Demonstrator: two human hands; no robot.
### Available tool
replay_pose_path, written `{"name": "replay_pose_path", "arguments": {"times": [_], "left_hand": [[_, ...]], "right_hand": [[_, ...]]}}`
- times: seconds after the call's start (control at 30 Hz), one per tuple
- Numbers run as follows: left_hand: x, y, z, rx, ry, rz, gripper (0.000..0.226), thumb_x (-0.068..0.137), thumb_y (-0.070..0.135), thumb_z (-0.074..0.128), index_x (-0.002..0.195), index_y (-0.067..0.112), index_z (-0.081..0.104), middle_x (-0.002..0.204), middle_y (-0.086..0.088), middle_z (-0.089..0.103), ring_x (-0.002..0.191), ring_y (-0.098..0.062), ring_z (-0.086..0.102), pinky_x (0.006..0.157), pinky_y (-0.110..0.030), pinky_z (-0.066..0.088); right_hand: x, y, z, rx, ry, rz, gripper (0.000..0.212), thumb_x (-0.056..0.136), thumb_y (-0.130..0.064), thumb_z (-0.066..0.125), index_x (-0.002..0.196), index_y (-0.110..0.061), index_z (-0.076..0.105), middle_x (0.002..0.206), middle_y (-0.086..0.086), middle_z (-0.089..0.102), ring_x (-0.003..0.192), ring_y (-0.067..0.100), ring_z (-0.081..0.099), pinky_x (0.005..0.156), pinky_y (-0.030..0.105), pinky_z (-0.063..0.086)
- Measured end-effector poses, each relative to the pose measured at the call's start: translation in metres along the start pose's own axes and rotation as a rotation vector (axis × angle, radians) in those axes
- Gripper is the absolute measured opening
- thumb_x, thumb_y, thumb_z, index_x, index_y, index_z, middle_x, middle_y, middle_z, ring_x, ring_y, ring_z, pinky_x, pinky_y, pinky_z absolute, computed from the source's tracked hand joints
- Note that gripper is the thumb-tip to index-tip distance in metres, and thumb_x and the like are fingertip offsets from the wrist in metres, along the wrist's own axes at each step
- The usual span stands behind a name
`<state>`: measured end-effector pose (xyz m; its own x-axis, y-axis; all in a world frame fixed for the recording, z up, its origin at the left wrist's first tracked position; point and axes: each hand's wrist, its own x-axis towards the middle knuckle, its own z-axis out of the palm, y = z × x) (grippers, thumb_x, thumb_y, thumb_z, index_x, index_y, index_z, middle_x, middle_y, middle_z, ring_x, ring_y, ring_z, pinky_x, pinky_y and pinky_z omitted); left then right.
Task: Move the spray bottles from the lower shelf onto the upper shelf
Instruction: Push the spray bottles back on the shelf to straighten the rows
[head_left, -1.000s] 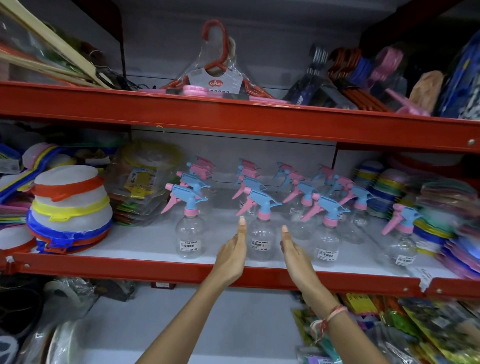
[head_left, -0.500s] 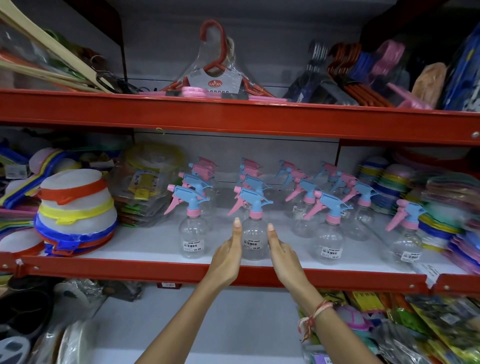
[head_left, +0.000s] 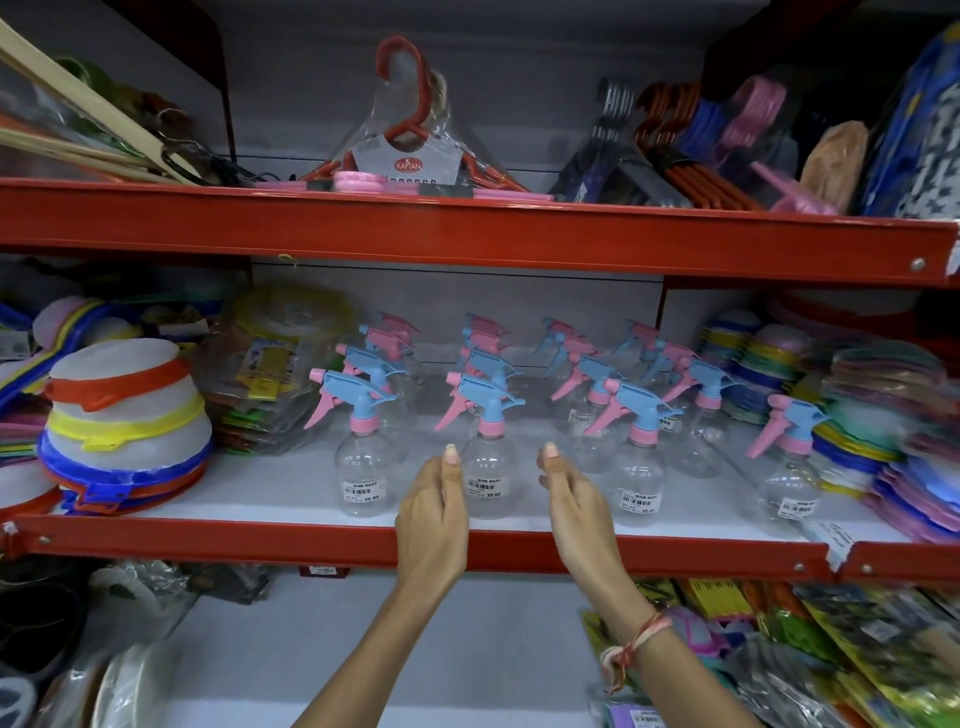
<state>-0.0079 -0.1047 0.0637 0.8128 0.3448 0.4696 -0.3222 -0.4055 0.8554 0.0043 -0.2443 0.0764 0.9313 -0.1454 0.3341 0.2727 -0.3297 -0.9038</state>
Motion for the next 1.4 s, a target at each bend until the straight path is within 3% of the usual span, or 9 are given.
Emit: {"name": "replay_pose_path", "arguments": {"times": [0.1,0.3,0.4,0.47,0.6,0.7,0.77,0.87,1.4], "left_hand": [[-0.008,0.009,0.015,-0.081,0.081,0.081,0.058,0.094,0.056,0.021,0.099,0.017,0.064,0.093,0.003,0.067,0.092,-0.013,0.062,0.084,-0.036,0.046],[-0.017,0.029,0.071,-0.203,-0.201,-0.034,0.063,0.09,0.064,0.02,0.102,0.022,0.065,0.108,0.003,0.071,0.101,-0.01,0.065,0.096,-0.034,0.045],[-0.019,0.038,0.097,-0.173,-0.354,-0.134,0.083,0.082,0.073,0.015,0.127,0.019,0.058,0.126,-0.001,0.064,0.12,-0.018,0.057,0.108,-0.041,0.038],[-0.021,0.045,0.11,-0.152,-0.407,-0.16,0.098,0.076,0.082,0.01,0.137,0.018,0.052,0.11,0.008,0.064,0.114,-0.016,0.057,0.102,-0.036,0.037],[-0.02,0.051,0.126,-0.133,-0.434,-0.179,0.114,0.065,0.092,0.002,0.141,0.021,0.049,0.103,0.005,0.065,0.097,-0.011,0.051,0.091,-0.03,0.03],[-0.02,0.052,0.128,-0.139,-0.442,-0.188,0.119,0.061,0.096,0.001,0.14,0.022,0.05,0.097,0.005,0.062,0.097,-0.013,0.055,0.09,-0.031,0.033],[-0.018,0.051,0.127,-0.129,-0.443,-0.187,0.107,0.059,0.097,0.001,0.117,0.031,0.063,0.097,0.004,0.06,0.099,-0.016,0.057,0.089,-0.033,0.035],[-0.017,0.052,0.123,-0.116,-0.433,-0.201,0.076,0.058,0.098,0.002,0.074,0.039,0.047,0.094,0.001,0.056,0.091,-0.017,0.054,0.085,-0.034,0.036],[-0.017,0.044,0.111,-0.043,-0.433,-0.146,0.074,0.065,0.093,-0.001,0.074,0.032,0.041,0.093,-0.001,0.052,0.088,-0.017,0.052,0.087,-0.037,0.039]], "right_hand": [[-0.001,0.003,-0.028,0.035,0.138,-0.075,0.048,0.094,-0.055,0.03,0.103,-0.024,0.066,0.102,-0.001,0.072,0.099,0.015,0.067,0.088,0.035,0.049],[0.01,0.028,-0.092,0.037,0.344,-0.009,0.034,0.098,-0.047,0.034,0.098,-0.026,0.06,0.085,-0.005,0.066,0.076,0.009,0.058,0.062,0.016,0.036],[0.02,0.043,-0.115,0.023,0.235,0.094,0.049,0.098,-0.049,0.031,0.121,-0.016,0.059,0.123,0.01,0.065,0.101,0.014,0.06,0.086,0.027,0.043],[0.026,0.05,-0.123,0.006,0.14,0.177,0.062,0.096,-0.056,0.029,0.134,-0.013,0.052,0.141,0.008,0.054,0.129,0.024,0.049,0.106,0.037,0.036],[0.031,0.052,-0.125,-0.002,0.032,0.216,0.067,0.092,-0.064,0.026,0.116,-0.013,0.062,0.127,0.009,0.062,0.121,0.026,0.056,0.102,0.039,0.039],[0.033,0.054,-0.122,-0.036,0.024,0.195,0.086,0.092,-0.064,0.025,0.114,0.013,0.055,0.123,0.023,0.063,0.112,0.031,0.06,0.099,0.047,0.043],[0.032,0.054,-0.118,-0.047,0.023,0.172,0.084,0.094,-0.062,0.025,0.116,0.014,0.052,0.121,0.026,0.062,0.114,0.032,0.058,0.1,0.048,0.042],[0.033,0.053,-0.112,-0.055,0.023,0.154,0.08,0.095,-0.06,0.025,0.112,0.011,0.057,0.118,0.023,0.066,0.112,0.031,0.06,0.098,0.046,0.044],[0.031,0.044,-0.1,-0.099,0.036,0.105,0.066,0.096,-0.056,0.025,0.065,-0.005,0.052,0.067,0.012,0.059,0.073,0.029,0.056,0.069,0.038,0.042]]}}
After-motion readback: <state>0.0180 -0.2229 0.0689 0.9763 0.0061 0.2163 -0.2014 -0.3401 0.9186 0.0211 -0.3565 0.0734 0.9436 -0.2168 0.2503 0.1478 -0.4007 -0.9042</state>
